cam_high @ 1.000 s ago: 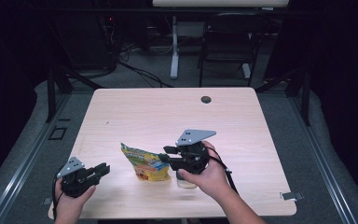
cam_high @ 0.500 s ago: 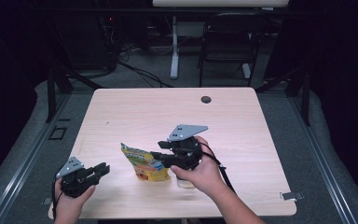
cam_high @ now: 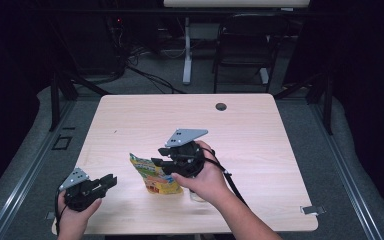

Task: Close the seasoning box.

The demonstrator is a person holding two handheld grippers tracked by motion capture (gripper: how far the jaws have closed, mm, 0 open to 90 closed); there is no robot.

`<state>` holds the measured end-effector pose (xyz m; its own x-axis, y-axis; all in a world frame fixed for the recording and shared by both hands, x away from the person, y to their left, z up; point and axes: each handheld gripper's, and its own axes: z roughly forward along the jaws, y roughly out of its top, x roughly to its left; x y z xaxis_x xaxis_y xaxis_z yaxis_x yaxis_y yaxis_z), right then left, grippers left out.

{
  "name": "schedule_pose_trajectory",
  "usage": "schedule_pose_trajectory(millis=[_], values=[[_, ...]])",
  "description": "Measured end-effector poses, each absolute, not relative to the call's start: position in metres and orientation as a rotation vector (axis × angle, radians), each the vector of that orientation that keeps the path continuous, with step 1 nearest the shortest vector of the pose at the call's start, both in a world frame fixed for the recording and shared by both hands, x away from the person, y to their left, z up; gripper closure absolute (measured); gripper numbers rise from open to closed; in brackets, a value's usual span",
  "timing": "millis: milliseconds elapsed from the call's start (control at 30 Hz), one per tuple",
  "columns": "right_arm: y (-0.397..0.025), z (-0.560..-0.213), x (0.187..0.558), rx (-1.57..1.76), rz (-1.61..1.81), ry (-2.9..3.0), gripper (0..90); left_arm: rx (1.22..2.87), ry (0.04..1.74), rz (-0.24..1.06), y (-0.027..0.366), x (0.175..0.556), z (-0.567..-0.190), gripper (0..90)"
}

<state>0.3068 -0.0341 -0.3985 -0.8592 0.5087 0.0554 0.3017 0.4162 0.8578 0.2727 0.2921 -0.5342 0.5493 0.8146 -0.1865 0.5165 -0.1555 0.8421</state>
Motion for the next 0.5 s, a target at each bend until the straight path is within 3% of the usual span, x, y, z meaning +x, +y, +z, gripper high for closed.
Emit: schedule_pose_trajectory(millis=[500], values=[[-0.012, -0.4, 0.317, 0.679, 1.404, 2.517, 71.8, 1.828, 1.098, 0.383, 0.294, 0.273, -0.533, 73.4]])
